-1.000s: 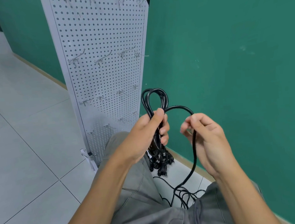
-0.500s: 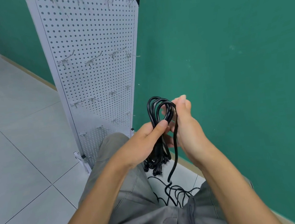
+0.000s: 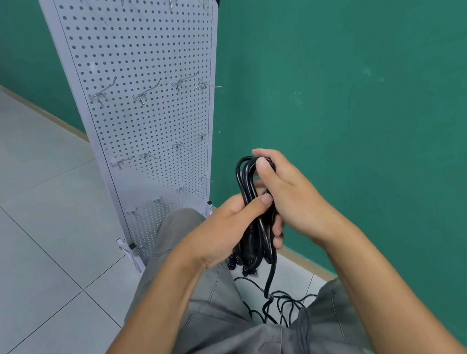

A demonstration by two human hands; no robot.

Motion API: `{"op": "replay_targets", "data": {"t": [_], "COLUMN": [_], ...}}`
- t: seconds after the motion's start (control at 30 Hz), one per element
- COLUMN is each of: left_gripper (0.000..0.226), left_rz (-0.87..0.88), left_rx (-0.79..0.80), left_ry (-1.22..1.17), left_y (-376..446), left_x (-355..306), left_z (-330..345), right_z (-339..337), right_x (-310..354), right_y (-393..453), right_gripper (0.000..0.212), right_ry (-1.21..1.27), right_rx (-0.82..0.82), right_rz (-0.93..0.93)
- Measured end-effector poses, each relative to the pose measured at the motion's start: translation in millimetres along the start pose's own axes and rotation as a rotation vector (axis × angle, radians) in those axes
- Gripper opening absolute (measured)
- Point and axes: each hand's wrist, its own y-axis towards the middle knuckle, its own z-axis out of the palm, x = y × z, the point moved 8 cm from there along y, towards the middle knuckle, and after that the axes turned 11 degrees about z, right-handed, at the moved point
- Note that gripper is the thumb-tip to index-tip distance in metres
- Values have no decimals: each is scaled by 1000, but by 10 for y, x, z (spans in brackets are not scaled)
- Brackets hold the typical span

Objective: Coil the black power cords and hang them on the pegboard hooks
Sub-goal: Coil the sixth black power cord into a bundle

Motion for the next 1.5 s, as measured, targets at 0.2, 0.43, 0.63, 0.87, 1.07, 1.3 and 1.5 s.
{"op": "replay_targets", "data": {"t": [0.2, 0.43, 0.63, 0.87, 1.07, 1.3, 1.5], "left_gripper": [27, 27, 33, 31, 19, 18, 29], "left_rz": [-37, -77, -156, -180, -155, -60, -76], "left_rx": [-25, -49, 90, 63, -53, -36, 30], "left_ry": [-244, -316, -448, -510, -322, 38, -34], "left_y": [11, 15, -57, -63, -1, 24, -30], "left_x": [52, 76, 72, 156, 92, -66, -105], "left_z": [120, 169, 307, 364, 198, 214, 178], "right_z": [-86, -258, 33, 82, -175, -273, -232], "right_x": [30, 166, 96, -67, -59, 33, 124], "right_y": [-10, 18, 20, 35, 52, 20, -31], "right_gripper": [26, 28, 40, 30, 40, 41, 43], "right_ry": [70, -193, 309, 713, 354, 327, 403], "right_rx": [-4, -210, 213, 273, 53, 1, 97], "right_rz": [-70, -241, -137, -3, 28, -41, -66]}}
